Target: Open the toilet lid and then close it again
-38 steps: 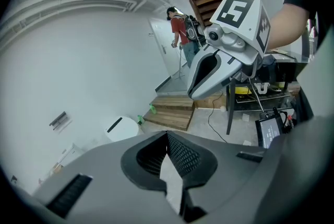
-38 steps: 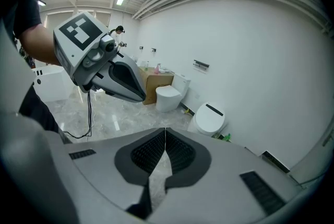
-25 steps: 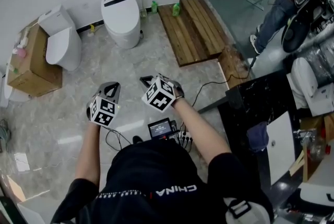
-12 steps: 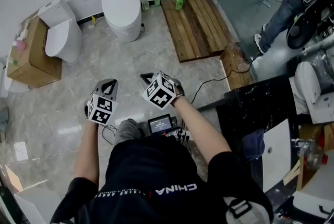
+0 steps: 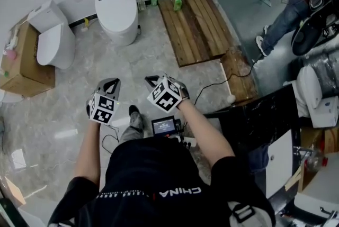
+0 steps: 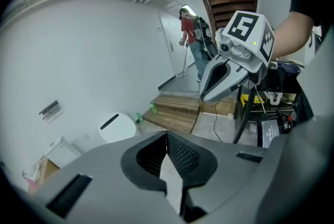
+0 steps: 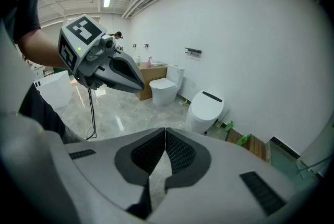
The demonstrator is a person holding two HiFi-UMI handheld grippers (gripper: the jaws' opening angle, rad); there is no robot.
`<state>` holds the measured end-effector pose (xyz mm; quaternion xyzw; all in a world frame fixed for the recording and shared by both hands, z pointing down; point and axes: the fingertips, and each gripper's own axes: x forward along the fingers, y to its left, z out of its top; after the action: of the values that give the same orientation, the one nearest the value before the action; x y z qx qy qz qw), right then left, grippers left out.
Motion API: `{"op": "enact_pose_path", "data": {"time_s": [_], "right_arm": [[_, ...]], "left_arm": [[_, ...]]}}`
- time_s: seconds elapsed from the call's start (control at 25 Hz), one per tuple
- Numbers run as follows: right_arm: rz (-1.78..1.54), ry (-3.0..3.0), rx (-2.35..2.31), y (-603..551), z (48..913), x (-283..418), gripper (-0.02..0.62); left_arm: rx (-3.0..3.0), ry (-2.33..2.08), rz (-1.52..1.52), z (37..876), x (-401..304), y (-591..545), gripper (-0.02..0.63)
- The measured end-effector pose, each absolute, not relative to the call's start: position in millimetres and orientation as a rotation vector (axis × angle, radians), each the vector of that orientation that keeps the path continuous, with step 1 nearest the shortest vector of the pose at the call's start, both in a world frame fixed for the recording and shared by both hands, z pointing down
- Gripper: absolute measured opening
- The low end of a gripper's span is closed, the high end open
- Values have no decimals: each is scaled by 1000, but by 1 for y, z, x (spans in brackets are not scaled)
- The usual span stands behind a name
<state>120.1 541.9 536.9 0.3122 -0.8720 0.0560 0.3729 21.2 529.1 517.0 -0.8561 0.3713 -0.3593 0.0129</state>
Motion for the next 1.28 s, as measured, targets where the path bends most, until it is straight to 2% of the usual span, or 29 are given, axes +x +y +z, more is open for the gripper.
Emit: {"op": "enact_pose_path", "data": {"time_s": [0.72,1.28], "right_arm": [[183,-2182,888,321,527,43,15],[208,-2206,776,192,561,32,15]], "left_arm": [[-2719,1032,-1131,523,-62,316,11],[-2748,1136,-1204,560,-68,204,11]]}}
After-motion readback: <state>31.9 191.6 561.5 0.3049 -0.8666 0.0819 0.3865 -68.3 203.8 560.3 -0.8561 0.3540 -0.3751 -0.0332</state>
